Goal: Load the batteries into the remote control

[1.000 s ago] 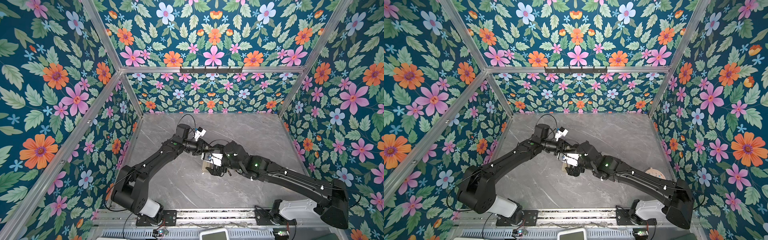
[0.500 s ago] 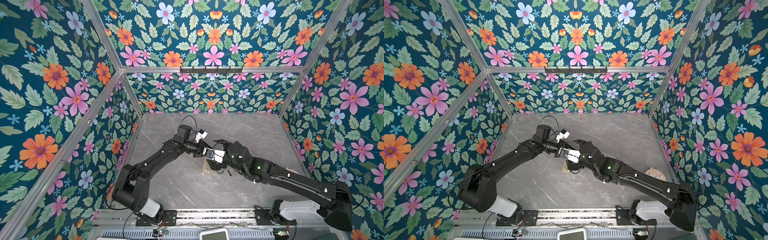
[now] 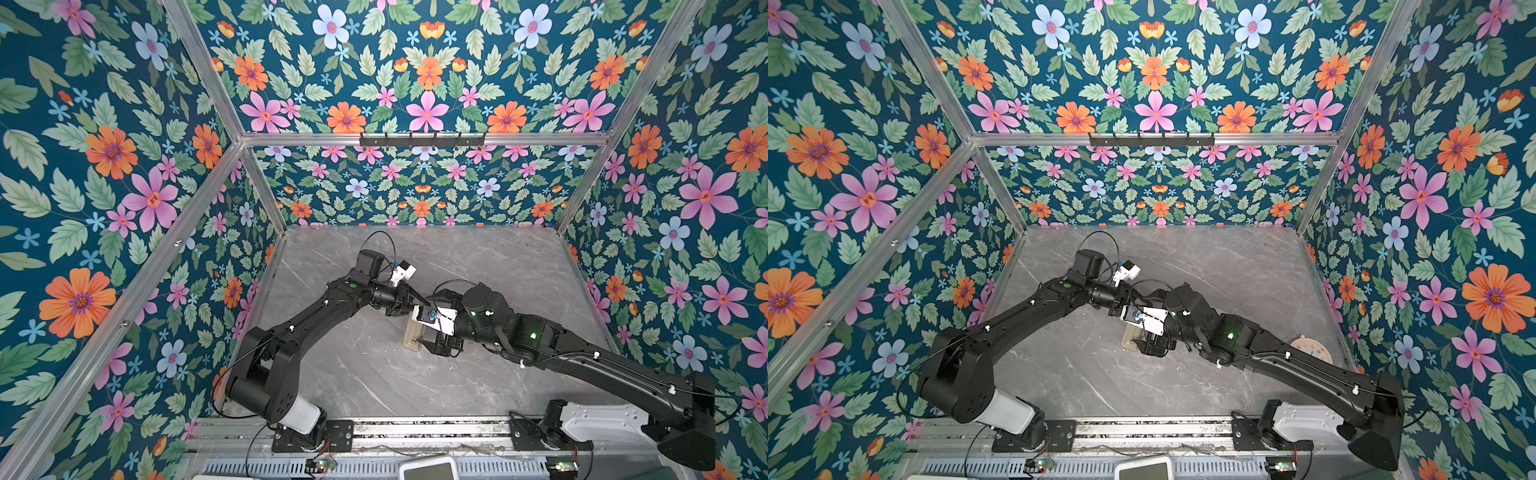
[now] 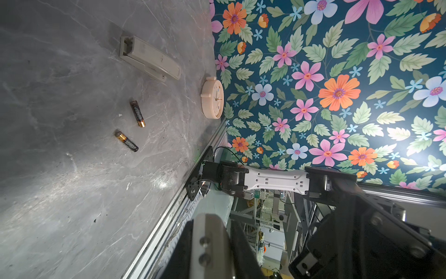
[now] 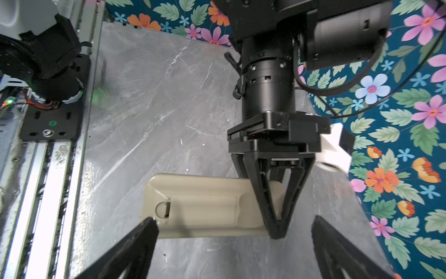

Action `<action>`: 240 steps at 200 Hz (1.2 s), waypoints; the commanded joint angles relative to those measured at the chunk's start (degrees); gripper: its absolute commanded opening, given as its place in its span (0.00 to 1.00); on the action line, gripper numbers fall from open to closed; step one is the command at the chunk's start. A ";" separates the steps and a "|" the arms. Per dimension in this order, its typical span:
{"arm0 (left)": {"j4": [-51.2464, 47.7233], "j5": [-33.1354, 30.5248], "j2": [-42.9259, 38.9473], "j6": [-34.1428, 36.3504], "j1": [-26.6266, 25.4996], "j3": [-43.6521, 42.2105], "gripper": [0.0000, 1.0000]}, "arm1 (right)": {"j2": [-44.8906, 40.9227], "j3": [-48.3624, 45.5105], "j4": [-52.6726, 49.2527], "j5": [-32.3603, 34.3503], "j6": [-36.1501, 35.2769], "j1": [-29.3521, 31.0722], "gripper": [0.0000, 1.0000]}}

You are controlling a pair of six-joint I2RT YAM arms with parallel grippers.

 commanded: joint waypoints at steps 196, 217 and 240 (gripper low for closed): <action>-1.71 1.44 -0.98 1.81 -0.21 0.15 0.00 | 5.49 0.21 2.83 -2.10 2.12 0.10 0.99; -1.61 1.54 -0.98 1.77 -0.21 0.16 0.00 | 5.54 -0.15 2.80 -2.10 1.95 0.11 0.99; -1.61 1.71 -1.04 1.77 -0.21 0.16 0.00 | 5.68 -0.37 2.57 -2.02 1.43 0.17 0.99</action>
